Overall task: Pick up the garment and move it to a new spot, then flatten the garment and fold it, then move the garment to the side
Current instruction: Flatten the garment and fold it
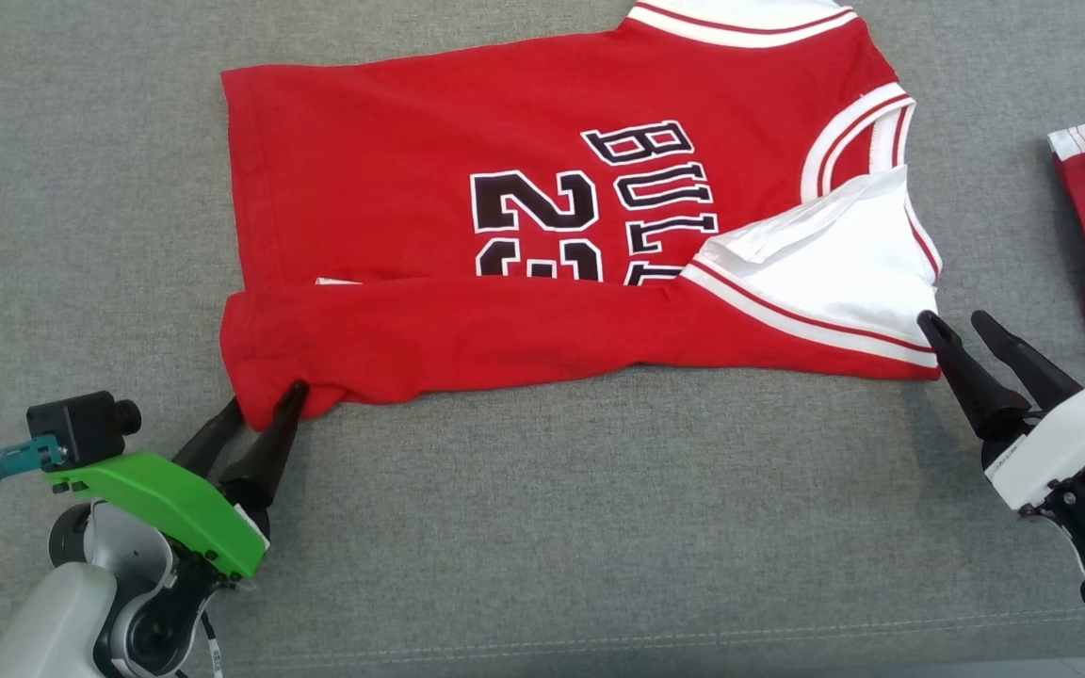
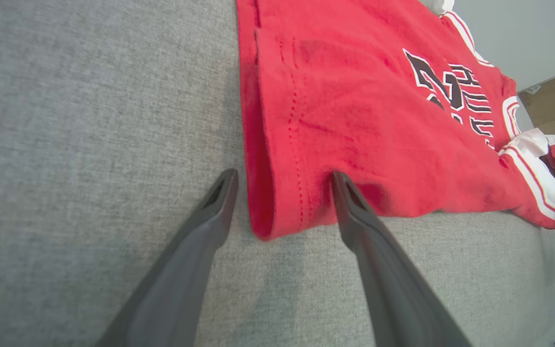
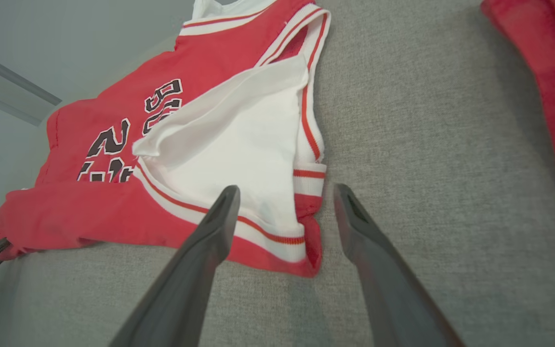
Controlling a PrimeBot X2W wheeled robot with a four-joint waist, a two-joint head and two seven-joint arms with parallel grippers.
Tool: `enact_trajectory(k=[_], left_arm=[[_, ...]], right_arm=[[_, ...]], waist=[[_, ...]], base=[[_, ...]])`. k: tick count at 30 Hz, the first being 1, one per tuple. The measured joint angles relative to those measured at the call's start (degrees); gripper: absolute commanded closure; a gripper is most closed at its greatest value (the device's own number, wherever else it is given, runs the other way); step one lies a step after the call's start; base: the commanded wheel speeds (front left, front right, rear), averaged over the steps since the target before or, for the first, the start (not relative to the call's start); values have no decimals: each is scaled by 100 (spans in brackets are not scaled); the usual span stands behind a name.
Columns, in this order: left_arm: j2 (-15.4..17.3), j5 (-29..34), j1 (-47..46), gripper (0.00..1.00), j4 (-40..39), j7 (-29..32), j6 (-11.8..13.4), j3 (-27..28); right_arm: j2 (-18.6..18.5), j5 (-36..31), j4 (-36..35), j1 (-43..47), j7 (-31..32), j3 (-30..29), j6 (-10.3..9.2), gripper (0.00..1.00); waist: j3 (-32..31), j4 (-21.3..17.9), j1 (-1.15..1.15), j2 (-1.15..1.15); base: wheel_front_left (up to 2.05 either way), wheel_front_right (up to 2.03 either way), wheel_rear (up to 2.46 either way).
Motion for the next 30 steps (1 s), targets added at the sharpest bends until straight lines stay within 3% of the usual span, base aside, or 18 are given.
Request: enact_trajectory(k=[17, 18, 19, 20, 21, 22, 30], left_arm=[[11, 63, -471, 0, 286, 341, 62, -218], [13, 49, -478, 9, 297, 394, 56, -235], [14, 40, -497, 53, 310, 435, 48, -255], [18, 24, -516, 73, 326, 477, 47, -272], [35, 20, -536, 100, 337, 519, 1, -312], [51, 18, -545, 100, 345, 569, -46, -348], [178, -371, -541, 100, 314, 1109, -352, -513]], right_arm=[[79, -78, 450, -156, 7, 222, 2, 0], [99, -77, 463, -198, 7, 234, 2, 0], [131, -73, 490, -238, 8, 237, 3, 31], [167, -57, 514, -265, 15, 247, 10, 59], [213, -9, 550, -285, 37, 255, 11, 75], [245, 53, 582, -303, 65, 264, 24, 100], [250, 467, 757, -385, 221, 145, 162, 100]], waist=[[144, 29, 0, 0], [149, 32, 0, 0], [153, 33, 0, 0], [156, 34, 0, 0], [157, 34, 0, 0], [157, 35, 0, 0], [51, 56, 0, 0]], base=[[0, 0, 0], [0, 0, 0], [0, 0, 0], [0, 0, 0], [0, 0, 0], [0, 0, 0], [0, 0, 0]])
